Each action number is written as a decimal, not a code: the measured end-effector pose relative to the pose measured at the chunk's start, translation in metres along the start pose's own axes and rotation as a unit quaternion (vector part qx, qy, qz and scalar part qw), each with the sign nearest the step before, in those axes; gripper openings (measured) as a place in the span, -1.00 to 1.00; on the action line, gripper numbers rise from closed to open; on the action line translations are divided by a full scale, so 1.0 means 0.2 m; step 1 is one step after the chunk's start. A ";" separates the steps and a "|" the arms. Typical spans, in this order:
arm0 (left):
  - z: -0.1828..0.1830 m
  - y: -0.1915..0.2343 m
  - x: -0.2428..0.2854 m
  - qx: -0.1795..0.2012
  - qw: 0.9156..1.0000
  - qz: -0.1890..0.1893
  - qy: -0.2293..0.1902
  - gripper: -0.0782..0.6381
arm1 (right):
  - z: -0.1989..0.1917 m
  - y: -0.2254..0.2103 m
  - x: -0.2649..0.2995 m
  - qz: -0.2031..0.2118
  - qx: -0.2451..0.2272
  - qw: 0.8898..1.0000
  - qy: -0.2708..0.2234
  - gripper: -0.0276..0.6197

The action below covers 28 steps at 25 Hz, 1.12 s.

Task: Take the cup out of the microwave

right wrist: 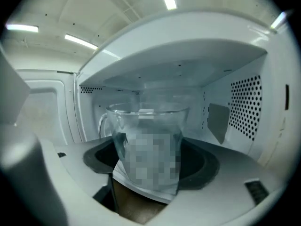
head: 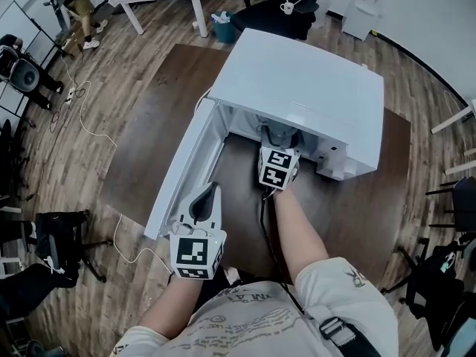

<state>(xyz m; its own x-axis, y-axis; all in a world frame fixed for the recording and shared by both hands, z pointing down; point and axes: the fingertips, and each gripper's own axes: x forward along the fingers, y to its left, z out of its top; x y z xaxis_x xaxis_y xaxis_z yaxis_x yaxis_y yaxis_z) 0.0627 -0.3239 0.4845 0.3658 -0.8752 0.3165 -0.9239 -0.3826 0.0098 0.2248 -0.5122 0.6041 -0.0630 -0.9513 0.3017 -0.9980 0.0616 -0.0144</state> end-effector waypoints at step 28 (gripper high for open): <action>0.24 -0.07 -0.45 0.044 0.990 -0.100 -0.085 -0.76 | 0.19 0.31 -0.95 -0.016 -0.040 0.999 -0.017 0.15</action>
<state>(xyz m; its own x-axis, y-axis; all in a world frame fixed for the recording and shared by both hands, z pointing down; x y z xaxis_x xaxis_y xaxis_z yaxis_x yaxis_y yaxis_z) 0.0475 -0.2546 0.4096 0.5611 -0.8137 0.1519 -0.8204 -0.5711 -0.0285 0.1757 -0.3393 0.5103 -0.0322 -0.9628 0.2683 -0.9960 0.0533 0.0720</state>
